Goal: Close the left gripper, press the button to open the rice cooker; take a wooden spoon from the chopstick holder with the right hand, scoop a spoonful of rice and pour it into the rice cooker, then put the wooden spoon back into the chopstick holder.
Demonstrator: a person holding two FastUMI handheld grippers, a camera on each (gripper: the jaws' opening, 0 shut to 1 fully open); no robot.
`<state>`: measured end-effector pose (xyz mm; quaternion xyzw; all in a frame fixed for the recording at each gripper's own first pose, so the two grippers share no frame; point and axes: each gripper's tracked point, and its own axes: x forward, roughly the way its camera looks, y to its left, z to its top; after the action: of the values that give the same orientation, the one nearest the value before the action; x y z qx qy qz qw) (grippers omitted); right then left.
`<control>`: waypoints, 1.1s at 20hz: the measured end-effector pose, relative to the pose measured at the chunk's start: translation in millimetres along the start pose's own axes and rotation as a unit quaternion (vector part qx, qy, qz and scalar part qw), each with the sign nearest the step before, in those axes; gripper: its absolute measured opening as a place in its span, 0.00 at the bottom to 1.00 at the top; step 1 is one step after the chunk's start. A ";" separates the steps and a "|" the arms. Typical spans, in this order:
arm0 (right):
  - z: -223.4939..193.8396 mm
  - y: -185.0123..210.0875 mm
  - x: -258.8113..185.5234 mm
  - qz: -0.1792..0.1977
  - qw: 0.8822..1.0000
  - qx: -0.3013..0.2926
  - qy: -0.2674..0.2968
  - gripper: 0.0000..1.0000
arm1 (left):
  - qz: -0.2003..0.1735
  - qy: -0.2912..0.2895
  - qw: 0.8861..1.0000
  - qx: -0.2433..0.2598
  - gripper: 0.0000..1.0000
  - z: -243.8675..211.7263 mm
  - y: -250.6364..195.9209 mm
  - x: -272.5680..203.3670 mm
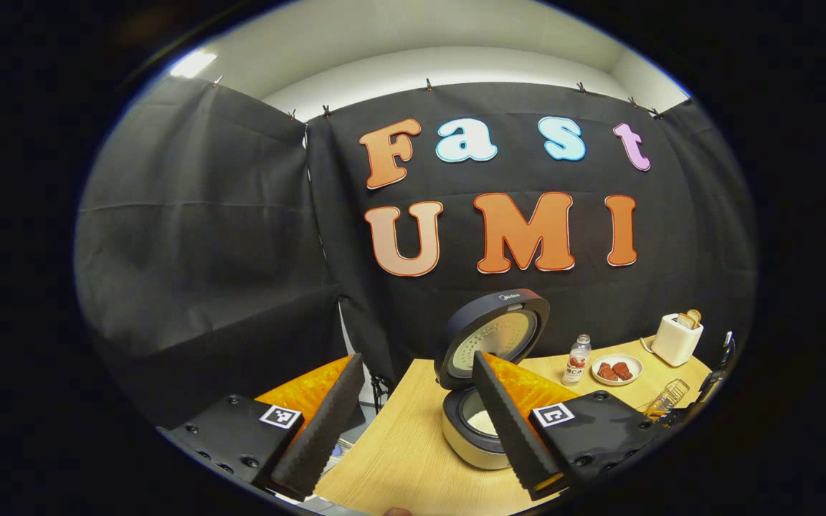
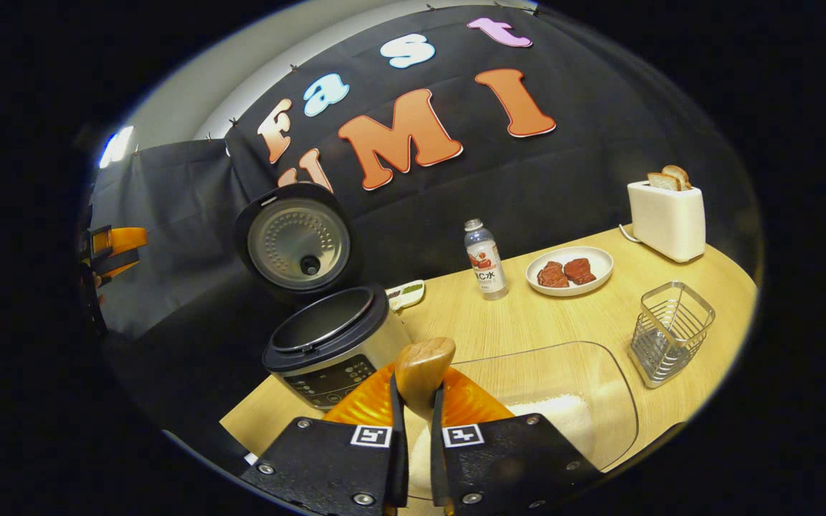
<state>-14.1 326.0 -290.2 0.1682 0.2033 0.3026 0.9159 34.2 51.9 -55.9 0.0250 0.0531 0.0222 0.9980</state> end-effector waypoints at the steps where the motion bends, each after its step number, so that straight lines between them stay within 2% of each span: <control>1: -1.3 -0.8 -1.7 0.002 1.000 0.006 0.005 0.12 | -0.001 0.000 1.000 -0.003 1.00 -0.3 0.1 -0.5; 3: -2.5 -5.6 -4.1 0.002 0.999 0.028 0.019 0.12 | -0.002 0.001 1.000 -0.009 1.00 -0.4 -0.5 -0.5; 5: -5.1 -19.7 -6.8 -0.014 0.994 0.104 0.030 0.12 | -0.002 0.001 1.000 -0.013 1.00 -0.9 -1.4 -0.3; 8: -9.8 -46.8 -3.0 -0.054 0.963 0.261 0.027 0.12 | -0.008 0.004 1.000 -0.022 1.00 -1.9 -5.6 1.4; 10: -17.0 -49.1 -3.7 -0.063 0.943 0.325 0.026 0.12 | -0.012 0.005 1.000 -0.025 1.00 -1.6 -10.1 2.8; 14: -16.7 -55.7 -14.3 -0.064 0.926 0.372 0.019 0.12 | -0.015 0.000 1.000 -0.021 1.00 3.0 -13.8 5.9; 15: -13.1 -57.1 -15.2 -0.063 0.922 0.383 0.015 0.07 | -0.015 -0.001 1.000 -0.020 1.00 3.6 -15.9 5.0; 16: -9.0 -58.5 -16.5 -0.061 0.917 0.393 0.010 0.12 | -0.016 -0.001 1.000 -0.020 1.00 3.9 -16.5 5.2; 21: 8.3 -68.8 -24.7 -0.065 0.896 0.439 -0.008 0.11 | -0.015 -0.007 1.000 -0.019 1.00 9.5 -15.9 4.4; 22: 11.7 -71.5 -27.2 -0.067 0.894 0.444 -0.009 0.07 | -0.014 -0.008 1.000 -0.018 1.00 11.2 -15.5 4.6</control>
<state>6.2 252.6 -303.6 0.5459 0.3187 0.1170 0.7660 40.6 36.1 -46.0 0.0063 0.0450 0.0088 0.9989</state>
